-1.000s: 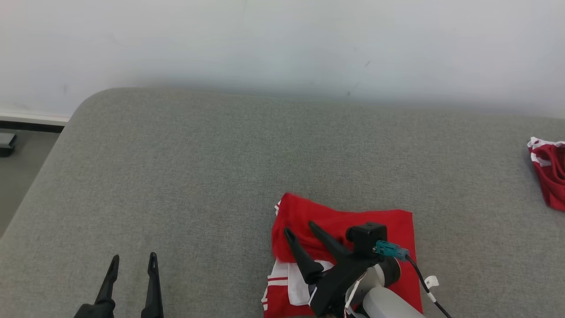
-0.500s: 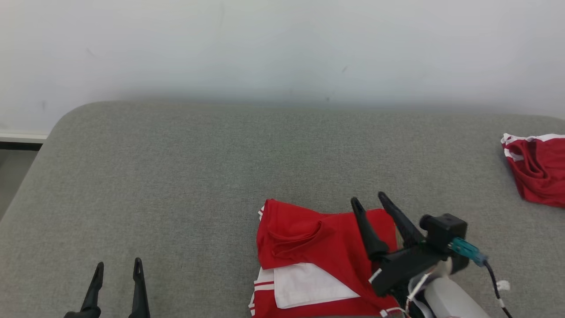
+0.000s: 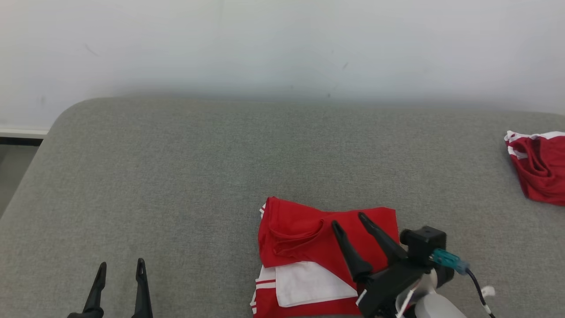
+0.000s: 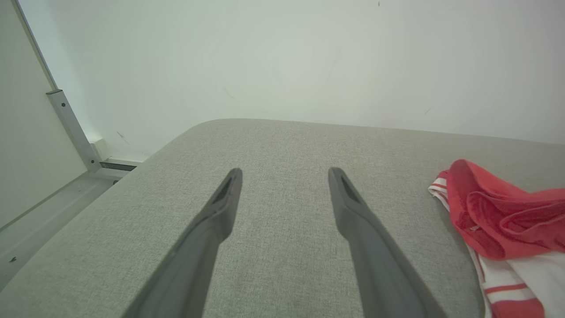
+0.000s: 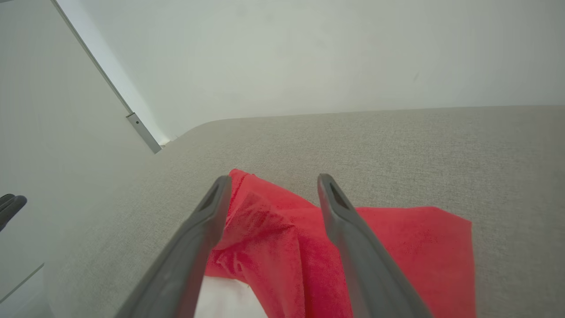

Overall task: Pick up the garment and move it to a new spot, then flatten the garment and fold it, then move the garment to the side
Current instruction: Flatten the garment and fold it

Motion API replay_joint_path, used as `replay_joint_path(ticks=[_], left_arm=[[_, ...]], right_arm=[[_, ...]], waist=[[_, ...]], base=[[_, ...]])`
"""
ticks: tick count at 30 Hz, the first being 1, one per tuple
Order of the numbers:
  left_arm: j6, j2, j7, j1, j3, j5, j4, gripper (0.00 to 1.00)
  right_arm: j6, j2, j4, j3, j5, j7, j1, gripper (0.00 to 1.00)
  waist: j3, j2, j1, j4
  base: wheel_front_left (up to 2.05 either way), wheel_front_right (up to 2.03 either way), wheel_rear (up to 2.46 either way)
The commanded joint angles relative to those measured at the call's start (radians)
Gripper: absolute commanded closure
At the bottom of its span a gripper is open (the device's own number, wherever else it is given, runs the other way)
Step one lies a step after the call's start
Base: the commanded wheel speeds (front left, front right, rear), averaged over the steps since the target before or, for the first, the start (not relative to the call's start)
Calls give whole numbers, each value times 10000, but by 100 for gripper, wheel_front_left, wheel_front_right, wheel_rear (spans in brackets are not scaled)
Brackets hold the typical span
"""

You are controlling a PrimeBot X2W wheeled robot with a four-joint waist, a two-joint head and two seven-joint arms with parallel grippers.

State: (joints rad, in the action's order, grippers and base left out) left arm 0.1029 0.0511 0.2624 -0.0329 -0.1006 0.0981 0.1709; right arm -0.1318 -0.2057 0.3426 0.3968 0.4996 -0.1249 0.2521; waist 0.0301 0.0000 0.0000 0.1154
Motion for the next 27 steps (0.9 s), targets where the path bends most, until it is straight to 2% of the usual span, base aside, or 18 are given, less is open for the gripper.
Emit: replay_joint_path(ticks=[1,8,9,10,16,27], left_arm=[[-6,-12,30,90,24,-21,10,0],[-120,-13,30,117,251,101,-10,0],[-106,-10,30,152,228,104,30,0],[-90,-11,30,190,216,114,65,0],[-58,-13,30,161,137,158,172,0],[-58,-13,30,246,178,199,186,0]], right_arm=[[31,69,27,115,-77,98,203,0],[31,186,973,496,-122,463,903,0],[31,201,1126,517,-100,494,974,48],[29,195,1278,542,-123,497,1049,100],[31,279,1625,807,68,186,1151,100],[31,687,737,1697,840,61,238,100]], waist=[[51,0,0,111],[128,0,0,447],[144,0,0,495],[152,0,0,540],[92,0,0,604],[86,0,0,468]], base=[[0,0,0],[0,0,0],[0,0,0],[0,0,0],[0,0,0],[0,0,0]])
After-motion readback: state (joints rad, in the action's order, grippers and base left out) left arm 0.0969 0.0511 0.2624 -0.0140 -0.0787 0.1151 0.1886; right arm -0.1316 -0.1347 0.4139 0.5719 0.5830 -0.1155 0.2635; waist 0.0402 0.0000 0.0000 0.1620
